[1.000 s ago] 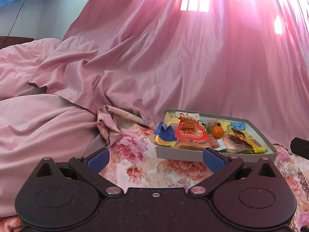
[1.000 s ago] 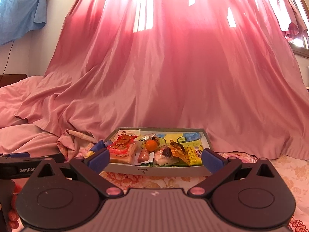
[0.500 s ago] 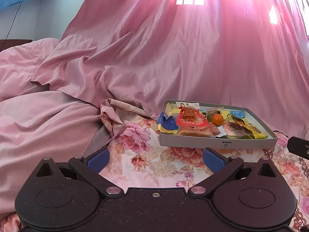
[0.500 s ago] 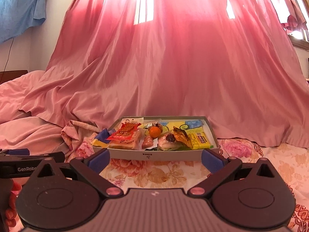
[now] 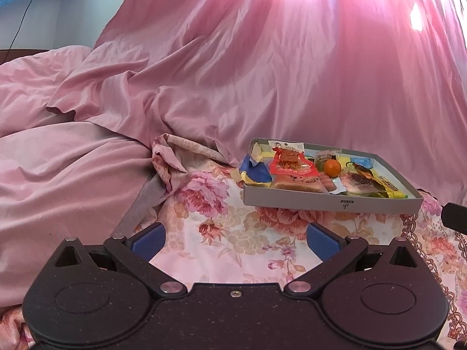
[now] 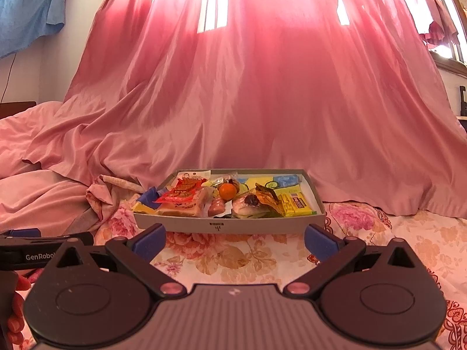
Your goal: Organize snacks
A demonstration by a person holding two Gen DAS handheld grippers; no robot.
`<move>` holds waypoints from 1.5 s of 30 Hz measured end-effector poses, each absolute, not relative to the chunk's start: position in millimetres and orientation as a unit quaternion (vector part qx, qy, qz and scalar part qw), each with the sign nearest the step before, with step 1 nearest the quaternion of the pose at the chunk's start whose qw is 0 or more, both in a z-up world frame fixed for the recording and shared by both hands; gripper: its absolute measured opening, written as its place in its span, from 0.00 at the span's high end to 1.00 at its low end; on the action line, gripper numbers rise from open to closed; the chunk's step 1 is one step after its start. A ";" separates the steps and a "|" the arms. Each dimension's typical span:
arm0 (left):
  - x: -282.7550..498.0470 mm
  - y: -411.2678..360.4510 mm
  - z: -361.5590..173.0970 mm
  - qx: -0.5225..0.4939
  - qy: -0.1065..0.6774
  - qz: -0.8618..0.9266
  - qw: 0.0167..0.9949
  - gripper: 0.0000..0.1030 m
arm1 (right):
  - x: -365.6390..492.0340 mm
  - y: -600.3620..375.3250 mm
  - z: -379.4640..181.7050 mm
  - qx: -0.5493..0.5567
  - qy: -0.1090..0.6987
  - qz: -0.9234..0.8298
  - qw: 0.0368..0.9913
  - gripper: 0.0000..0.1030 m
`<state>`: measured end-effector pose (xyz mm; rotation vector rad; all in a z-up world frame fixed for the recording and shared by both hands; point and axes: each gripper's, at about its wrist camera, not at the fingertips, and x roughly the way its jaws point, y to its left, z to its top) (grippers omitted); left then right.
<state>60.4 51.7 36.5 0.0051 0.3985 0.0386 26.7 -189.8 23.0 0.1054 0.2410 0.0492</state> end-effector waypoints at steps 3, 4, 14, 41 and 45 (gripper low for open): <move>60.3 51.8 32.3 0.006 0.199 0.018 0.980 0.01 | 25.9 -189.7 20.4 0.053 0.123 0.022 0.991 0.00; 60.4 51.8 31.1 0.007 0.200 0.017 0.980 0.01 | 25.8 -189.8 19.4 0.053 0.124 0.021 0.991 0.00; 58.1 50.1 23.1 0.009 0.203 0.008 0.979 0.01 | 23.5 -190.1 10.2 0.057 0.134 0.012 0.989 0.00; 56.0 45.1 0.4 0.025 0.200 0.006 0.979 0.01 | 20.4 -184.8 -14.8 0.035 0.128 -0.018 0.991 0.00; 54.4 43.9 -1.6 0.029 0.201 -0.003 0.979 0.01 | 20.6 -185.3 -18.9 0.036 0.127 -0.021 0.991 0.00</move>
